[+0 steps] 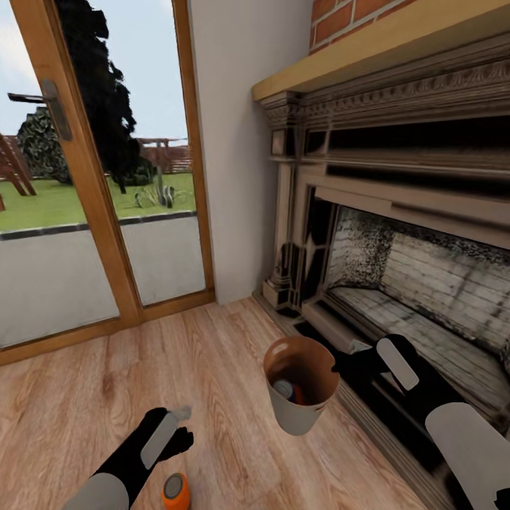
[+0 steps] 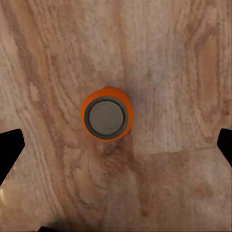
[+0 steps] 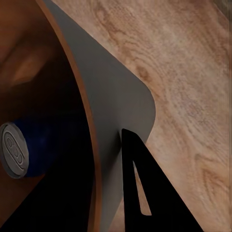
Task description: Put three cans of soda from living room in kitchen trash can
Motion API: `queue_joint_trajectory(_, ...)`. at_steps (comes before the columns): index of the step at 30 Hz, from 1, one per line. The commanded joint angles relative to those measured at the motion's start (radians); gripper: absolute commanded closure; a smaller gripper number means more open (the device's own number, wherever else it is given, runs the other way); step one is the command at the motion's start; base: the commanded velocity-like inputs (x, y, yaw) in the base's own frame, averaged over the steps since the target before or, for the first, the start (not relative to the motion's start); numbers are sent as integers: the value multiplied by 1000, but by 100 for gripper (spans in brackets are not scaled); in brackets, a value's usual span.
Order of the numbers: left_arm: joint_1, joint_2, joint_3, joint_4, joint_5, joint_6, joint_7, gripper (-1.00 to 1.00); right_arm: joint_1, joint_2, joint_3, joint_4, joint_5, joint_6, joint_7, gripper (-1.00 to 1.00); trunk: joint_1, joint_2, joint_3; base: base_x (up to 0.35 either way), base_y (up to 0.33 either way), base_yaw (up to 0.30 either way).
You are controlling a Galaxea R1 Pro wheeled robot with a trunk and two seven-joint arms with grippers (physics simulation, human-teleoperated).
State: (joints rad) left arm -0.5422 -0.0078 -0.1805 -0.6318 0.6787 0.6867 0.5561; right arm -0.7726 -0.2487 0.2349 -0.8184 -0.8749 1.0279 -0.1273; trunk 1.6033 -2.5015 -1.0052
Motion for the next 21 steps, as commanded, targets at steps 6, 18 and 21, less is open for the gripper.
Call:
queue_joint_trajectory(6, -14, 0, -29, 61, -45, -107, -56, -100, 0, -1, 0, -8, -38, 0, 5, 100, 2, -1, -15, 1, 0, 0)
queue_joint_trajectory(18, -42, 16, -33, 180, -55, -129, -155, -100, 2, -15, -4, -87, -38, 19, 5, 100, 7, -4, -62, 0, 0, 0)
queue_joint_trajectory(21, -42, 17, -33, 181, -55, -130, -160, -100, 2, -28, -5, -107, -39, 19, 5, 100, 8, -5, -73, 0, 0, 0)
